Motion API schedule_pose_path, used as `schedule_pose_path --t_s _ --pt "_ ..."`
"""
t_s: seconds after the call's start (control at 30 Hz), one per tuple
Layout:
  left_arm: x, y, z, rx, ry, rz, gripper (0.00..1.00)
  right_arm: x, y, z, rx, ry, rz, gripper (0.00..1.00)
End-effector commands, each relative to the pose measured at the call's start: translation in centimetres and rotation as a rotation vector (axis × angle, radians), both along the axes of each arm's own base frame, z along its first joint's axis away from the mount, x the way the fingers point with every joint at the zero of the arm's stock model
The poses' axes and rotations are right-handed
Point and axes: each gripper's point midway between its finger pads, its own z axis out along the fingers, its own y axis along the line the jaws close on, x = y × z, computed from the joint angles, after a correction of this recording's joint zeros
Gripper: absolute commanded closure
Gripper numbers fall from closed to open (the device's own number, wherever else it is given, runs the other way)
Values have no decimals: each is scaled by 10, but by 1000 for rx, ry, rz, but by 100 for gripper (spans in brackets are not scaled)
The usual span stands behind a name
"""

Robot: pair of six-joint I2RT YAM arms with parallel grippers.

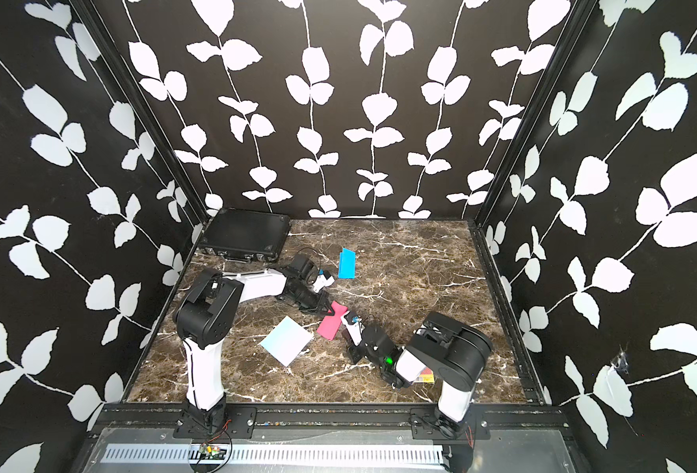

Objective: Fold the square paper along the opposite sides
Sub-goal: Smooth out the paper at the center of the board.

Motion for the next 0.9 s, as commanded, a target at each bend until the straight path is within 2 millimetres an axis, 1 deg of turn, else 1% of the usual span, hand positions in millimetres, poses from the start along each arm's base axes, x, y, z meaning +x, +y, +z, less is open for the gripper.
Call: schedule_pose_path --t_s 0.0,0.13,0.23,0.33,0.43,0.63,0.73,0.87 --pt "-7 16 -3 83 21 35 100 22 16 27 67 -87 -12 91" --pt "-11 19 -7 92 34 36 100 43 31 33 -1 -167 3 92" --pt "-12 19 -7 96 35 36 100 55 37 33 -22 -201 3 92" --pt "-12 19 -8 96 37 37 100 67 40 25 -49 -203 -10 94" --pt "-12 19 -10 97 45 38 100 75 35 13 -37 -175 -31 95" --pt "-13 16 -9 71 51 40 100 70 25 -18 -85 -111 -40 95" --pt "-12 14 -7 52 52 49 100 69 16 -26 -115 -103 -62 95" --pt "-9 15 -6 44 51 58 100 69 5 -30 -160 -109 -87 95"
